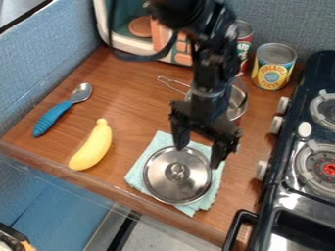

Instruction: Put the lid on the left side of the silver pot

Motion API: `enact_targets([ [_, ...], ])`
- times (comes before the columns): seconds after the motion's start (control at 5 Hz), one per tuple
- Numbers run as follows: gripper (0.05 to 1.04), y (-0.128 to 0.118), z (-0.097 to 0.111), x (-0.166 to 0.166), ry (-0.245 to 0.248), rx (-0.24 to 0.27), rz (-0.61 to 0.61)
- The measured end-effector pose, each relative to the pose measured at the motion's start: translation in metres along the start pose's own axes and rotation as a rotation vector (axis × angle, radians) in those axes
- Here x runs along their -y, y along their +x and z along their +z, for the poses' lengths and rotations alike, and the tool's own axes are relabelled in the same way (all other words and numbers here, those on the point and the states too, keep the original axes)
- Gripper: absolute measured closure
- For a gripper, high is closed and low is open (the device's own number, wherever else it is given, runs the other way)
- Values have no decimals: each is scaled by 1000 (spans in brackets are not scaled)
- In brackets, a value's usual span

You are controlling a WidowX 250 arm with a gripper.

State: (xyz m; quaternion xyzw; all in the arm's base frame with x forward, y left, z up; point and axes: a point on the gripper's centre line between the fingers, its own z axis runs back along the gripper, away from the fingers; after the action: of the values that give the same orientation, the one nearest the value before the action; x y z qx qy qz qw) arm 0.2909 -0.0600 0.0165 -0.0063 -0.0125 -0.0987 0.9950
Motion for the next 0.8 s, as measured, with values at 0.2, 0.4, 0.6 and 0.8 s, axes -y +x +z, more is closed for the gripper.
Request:
enact_targets([
  [0.2, 83, -18, -18, 1, 16, -9, -29],
  [0.4, 132, -22, -25, 0, 30, 5, -45],
  [0.6, 409, -19, -27, 0, 25, 17, -49],
  [0.8, 677, -16, -27, 1, 24, 12, -60],
])
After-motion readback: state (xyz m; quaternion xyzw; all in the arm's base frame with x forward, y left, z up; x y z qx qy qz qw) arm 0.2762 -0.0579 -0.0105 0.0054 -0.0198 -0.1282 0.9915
